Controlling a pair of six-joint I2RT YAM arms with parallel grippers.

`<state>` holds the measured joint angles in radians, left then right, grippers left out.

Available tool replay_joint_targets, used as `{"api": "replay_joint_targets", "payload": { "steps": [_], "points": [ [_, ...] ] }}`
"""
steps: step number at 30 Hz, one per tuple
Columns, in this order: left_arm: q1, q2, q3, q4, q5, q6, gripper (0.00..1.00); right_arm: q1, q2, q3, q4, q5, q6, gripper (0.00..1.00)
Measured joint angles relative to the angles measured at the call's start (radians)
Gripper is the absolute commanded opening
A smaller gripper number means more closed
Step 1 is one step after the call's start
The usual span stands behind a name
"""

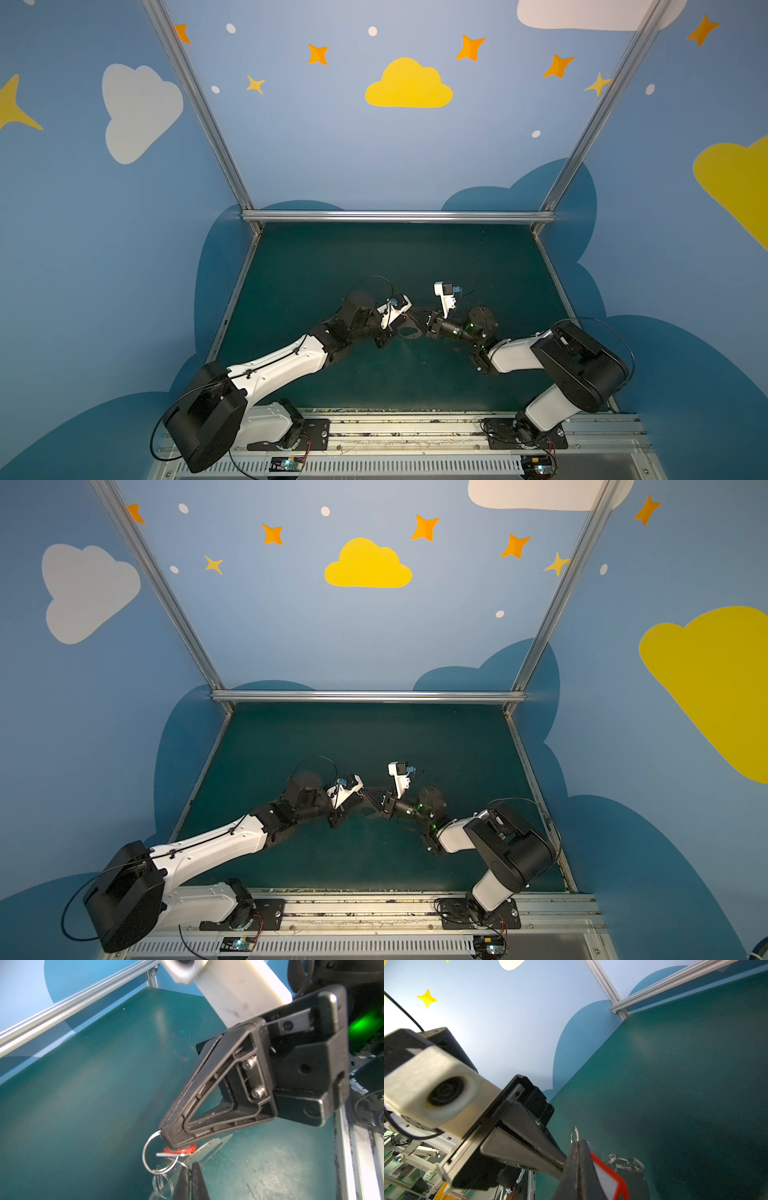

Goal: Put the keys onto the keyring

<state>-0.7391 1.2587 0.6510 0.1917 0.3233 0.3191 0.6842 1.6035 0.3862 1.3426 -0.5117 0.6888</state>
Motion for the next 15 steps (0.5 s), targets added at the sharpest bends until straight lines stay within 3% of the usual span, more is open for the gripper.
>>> {"api": "replay_joint_targets", "payload": {
  "steps": [9, 11, 15],
  "points": [
    [-0.011, -0.018, 0.0, -0.001, -0.027, -0.014, 0.05, 0.0, 0.002, -0.003, 0.031, -0.003, 0.008, 0.0],
    [-0.013, -0.023, 0.0, -0.002, -0.034, -0.016, 0.17, 0.0, 0.002, -0.003, 0.037, -0.005, 0.01, 0.0],
    [-0.025, -0.046, 0.0, 0.003, -0.034, -0.021, 0.25, 0.0, 0.002, -0.003, 0.037, -0.013, 0.01, 0.0]
  ]
}}
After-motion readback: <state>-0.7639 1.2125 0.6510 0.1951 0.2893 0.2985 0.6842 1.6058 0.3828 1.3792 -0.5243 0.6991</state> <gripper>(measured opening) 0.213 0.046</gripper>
